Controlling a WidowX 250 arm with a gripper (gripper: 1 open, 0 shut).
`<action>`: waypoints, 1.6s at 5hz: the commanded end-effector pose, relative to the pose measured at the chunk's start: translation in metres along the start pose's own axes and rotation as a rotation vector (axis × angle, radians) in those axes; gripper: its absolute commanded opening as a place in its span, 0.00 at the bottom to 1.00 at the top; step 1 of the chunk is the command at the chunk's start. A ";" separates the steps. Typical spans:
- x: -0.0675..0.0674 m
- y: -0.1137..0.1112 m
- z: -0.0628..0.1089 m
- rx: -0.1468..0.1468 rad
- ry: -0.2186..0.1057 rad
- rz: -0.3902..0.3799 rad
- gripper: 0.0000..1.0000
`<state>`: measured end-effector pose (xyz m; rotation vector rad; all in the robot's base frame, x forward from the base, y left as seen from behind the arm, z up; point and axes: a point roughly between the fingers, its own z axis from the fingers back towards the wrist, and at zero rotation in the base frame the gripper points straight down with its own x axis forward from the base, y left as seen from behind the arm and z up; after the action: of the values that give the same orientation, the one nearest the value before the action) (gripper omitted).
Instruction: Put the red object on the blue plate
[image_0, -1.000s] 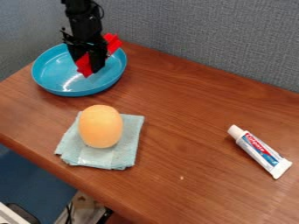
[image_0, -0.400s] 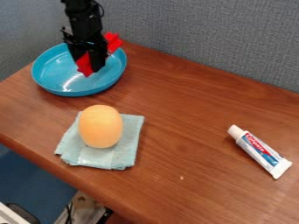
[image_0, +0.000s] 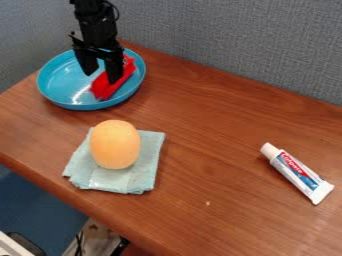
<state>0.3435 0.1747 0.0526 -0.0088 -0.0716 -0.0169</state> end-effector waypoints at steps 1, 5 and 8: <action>0.009 -0.001 0.042 0.042 -0.090 -0.020 1.00; 0.019 -0.004 0.057 0.028 -0.123 -0.028 1.00; 0.039 -0.010 0.034 0.021 -0.117 -0.038 1.00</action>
<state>0.3703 0.1636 0.0654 -0.0129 -0.1209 -0.0482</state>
